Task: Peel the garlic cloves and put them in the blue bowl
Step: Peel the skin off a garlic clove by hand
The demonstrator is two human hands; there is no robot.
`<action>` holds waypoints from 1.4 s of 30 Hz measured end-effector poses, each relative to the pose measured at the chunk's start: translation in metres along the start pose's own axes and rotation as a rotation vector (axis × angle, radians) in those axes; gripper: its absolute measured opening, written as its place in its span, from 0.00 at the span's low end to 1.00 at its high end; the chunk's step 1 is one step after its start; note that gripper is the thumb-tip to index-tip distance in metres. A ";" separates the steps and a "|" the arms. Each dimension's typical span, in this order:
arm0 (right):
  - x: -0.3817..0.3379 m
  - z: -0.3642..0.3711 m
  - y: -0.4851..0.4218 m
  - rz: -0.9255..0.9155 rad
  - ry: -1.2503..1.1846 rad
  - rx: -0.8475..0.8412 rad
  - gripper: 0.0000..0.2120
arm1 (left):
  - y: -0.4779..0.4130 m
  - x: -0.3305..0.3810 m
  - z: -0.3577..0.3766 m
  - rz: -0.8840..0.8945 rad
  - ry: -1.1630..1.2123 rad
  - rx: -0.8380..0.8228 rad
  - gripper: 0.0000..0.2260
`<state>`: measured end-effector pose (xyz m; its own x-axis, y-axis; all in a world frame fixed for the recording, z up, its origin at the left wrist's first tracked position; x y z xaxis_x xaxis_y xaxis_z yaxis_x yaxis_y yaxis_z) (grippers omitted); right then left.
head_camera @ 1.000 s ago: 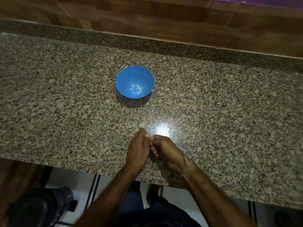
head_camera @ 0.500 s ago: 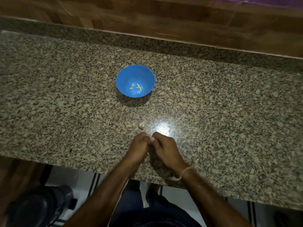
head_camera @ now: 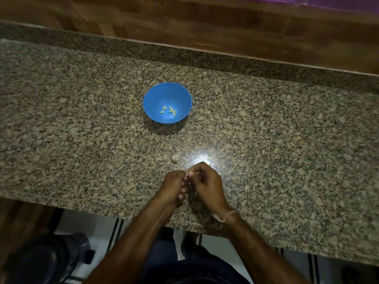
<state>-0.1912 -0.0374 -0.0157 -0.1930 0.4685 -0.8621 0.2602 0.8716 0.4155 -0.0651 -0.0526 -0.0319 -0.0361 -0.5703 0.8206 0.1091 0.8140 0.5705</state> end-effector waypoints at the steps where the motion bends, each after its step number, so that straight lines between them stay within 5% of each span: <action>1: -0.002 -0.001 0.000 -0.032 -0.049 0.004 0.05 | 0.002 0.001 0.002 -0.025 0.040 -0.003 0.16; 3: -0.002 -0.006 0.001 -0.046 -0.096 0.024 0.05 | 0.003 0.004 0.004 0.026 0.004 -0.020 0.16; 8: -0.004 -0.011 0.000 -0.001 -0.094 0.083 0.09 | 0.004 0.018 -0.004 0.478 -0.436 0.043 0.15; 28: 0.002 -0.015 0.003 0.101 -0.221 0.032 0.09 | 0.017 0.039 -0.013 0.445 -0.179 -0.103 0.03; 42: 0.000 -0.014 0.013 0.071 -0.104 0.096 0.08 | 0.034 0.050 -0.005 0.699 -0.613 -0.092 0.06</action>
<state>-0.2016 -0.0238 -0.0065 -0.0736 0.5064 -0.8591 0.3594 0.8171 0.4508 -0.0586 -0.0539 0.0285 -0.4480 0.2246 0.8653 0.3810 0.9236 -0.0425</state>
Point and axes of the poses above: each hand's wrist, its own y-axis away from the middle knuckle, its own z-axis out of the palm, x = y × z, the point moved 7 cm from there along -y, towards the middle knuckle, and after that the axes turned 13 degrees about z, right-handed, at the moved point
